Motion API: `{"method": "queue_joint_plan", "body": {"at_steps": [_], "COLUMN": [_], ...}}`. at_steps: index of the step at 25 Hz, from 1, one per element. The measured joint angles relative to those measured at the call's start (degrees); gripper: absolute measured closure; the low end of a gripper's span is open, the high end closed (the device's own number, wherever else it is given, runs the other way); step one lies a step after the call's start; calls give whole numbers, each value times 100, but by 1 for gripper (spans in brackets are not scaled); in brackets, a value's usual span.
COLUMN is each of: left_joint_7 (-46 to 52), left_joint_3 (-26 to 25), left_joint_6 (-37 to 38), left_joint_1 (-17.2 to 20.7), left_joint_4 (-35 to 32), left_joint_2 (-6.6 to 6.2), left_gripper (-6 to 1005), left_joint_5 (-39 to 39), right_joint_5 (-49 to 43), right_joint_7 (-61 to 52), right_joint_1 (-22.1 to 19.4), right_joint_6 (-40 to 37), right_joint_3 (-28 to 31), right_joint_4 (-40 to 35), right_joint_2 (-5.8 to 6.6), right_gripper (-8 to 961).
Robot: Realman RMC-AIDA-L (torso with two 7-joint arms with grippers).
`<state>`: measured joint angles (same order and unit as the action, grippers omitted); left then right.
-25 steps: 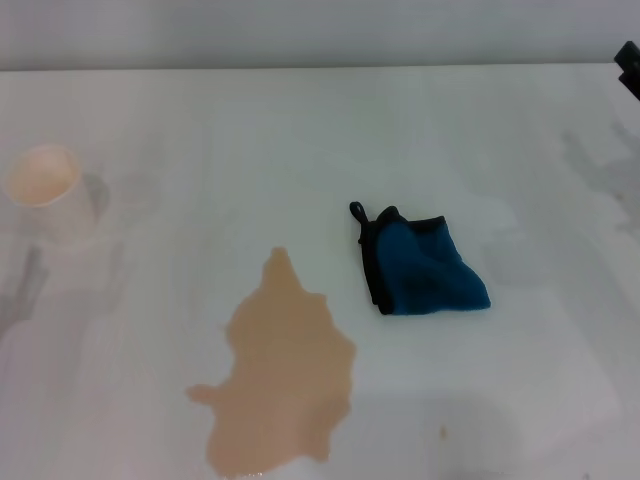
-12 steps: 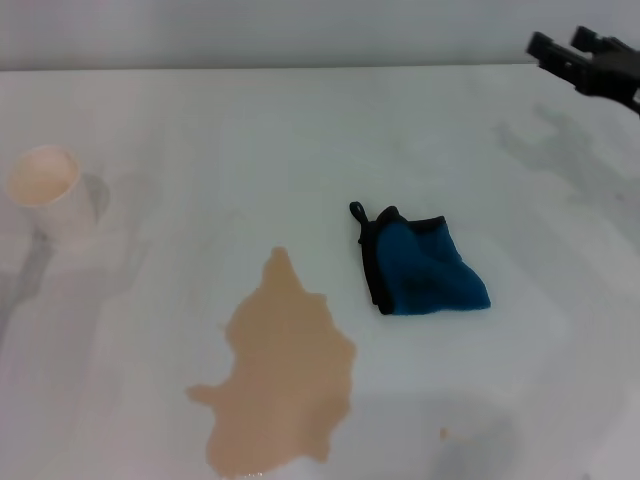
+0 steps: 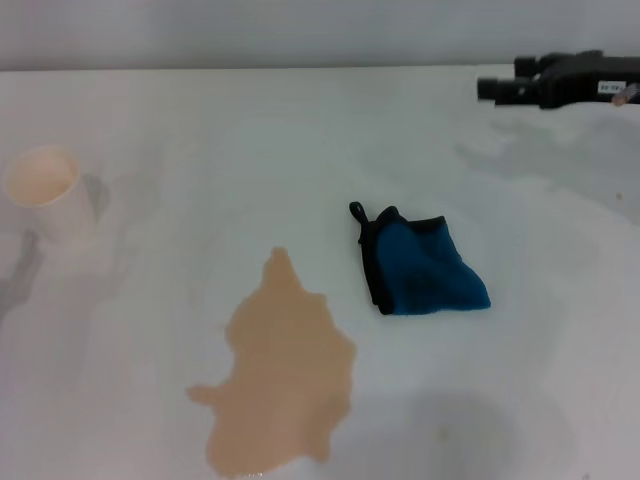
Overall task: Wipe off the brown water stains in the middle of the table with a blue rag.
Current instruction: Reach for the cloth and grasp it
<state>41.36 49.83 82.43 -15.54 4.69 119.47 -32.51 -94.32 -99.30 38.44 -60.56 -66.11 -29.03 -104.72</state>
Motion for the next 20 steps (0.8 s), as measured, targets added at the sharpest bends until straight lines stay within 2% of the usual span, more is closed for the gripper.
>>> {"method": "queue_joint_plan", "body": {"at_steps": [4, 7, 10, 14, 16, 18, 20], "left_joint_7": [29, 30, 67, 390, 434, 421, 411], "left_joint_3": [13, 4, -15, -4, -6, -14, -16], "left_joint_6": [-4, -4, -4, 30, 35, 35, 35], "left_joint_1": [-13, -33, -46, -39, -37, -62, -87], "left_joint_4": [-1, -3, -3, -56, -71, -72, -75], "left_joint_2": [-2, -6, -3, -9, -18, -23, -23], "left_gripper": [112, 112, 111, 111, 111, 111, 111], "left_joint_5": [0, 0, 0, 0, -1, 0, -1], "right_joint_5": [-1335, -2194, -3072, -4074, -4397, -4567, -4600], "right_joint_7": [-750, -1216, -1655, -2056, -2146, -2311, -2588], "right_joint_1": [319, 444, 546, 503, 487, 506, 561], "right_joint_6": [-517, -1089, -1606, -2079, -2272, -2405, -2382], "right_joint_3": [-4, -17, -185, -522, -590, -859, -1280], "right_joint_4": [-334, -822, -1450, -2361, -2660, -2815, -2849], "right_joint_2": [41, -35, -264, -743, -934, -1044, -1053], "right_gripper": [125, 125, 126, 126, 126, 126, 126]}}
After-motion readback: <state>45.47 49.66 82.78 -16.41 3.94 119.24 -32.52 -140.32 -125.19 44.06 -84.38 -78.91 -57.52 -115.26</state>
